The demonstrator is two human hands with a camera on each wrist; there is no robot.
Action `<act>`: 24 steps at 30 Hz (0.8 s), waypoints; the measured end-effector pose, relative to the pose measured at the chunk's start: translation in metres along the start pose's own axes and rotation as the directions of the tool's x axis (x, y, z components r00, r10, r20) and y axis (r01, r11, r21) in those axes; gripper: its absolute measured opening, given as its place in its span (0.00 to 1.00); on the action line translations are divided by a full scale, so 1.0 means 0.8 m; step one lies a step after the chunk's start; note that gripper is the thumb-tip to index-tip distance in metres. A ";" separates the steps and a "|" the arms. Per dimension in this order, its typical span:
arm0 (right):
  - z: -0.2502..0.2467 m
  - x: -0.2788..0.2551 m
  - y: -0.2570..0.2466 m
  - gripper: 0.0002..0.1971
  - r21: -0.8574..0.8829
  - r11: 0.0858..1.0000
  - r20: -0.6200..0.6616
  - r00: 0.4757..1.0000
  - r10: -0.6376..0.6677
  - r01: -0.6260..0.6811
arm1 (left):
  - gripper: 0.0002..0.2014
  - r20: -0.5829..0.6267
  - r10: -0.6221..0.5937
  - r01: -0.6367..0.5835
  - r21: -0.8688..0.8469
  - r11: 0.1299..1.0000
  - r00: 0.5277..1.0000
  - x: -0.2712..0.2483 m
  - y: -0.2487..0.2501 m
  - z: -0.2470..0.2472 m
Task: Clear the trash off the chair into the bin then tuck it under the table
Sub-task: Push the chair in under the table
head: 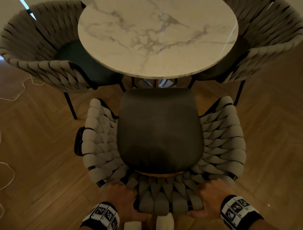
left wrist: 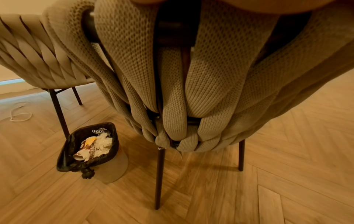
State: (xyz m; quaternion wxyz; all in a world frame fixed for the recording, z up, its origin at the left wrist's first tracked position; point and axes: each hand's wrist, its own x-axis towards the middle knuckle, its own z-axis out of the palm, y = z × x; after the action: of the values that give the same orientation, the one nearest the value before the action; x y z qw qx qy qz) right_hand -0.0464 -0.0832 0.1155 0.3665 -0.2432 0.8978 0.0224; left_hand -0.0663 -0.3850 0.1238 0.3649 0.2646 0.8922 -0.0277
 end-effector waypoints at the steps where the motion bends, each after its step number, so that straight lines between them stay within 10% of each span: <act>1: 0.000 0.003 0.002 0.47 0.007 1.000 0.005 1.000 -0.001 0.001 | 0.48 0.023 0.002 -0.002 -0.001 1.000 1.000 -0.001 0.000 -0.002; 19: -0.014 0.030 0.005 0.54 0.031 0.997 -0.081 0.994 0.072 -0.070 | 0.53 -0.065 -0.015 0.012 -0.046 0.999 0.998 0.023 -0.035 -0.008; 24: -0.039 0.015 -0.018 0.46 0.095 0.979 0.037 0.983 0.177 -0.180 | 0.35 -0.033 -0.084 0.076 -0.187 0.979 0.996 -0.001 -0.037 -0.017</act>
State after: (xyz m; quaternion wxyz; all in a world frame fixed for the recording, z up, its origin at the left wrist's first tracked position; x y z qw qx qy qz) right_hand -0.0672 -0.1080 0.1323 0.3872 -0.1430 0.9107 0.0147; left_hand -0.0891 -0.4075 0.1306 0.3684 0.1938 0.9081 0.0462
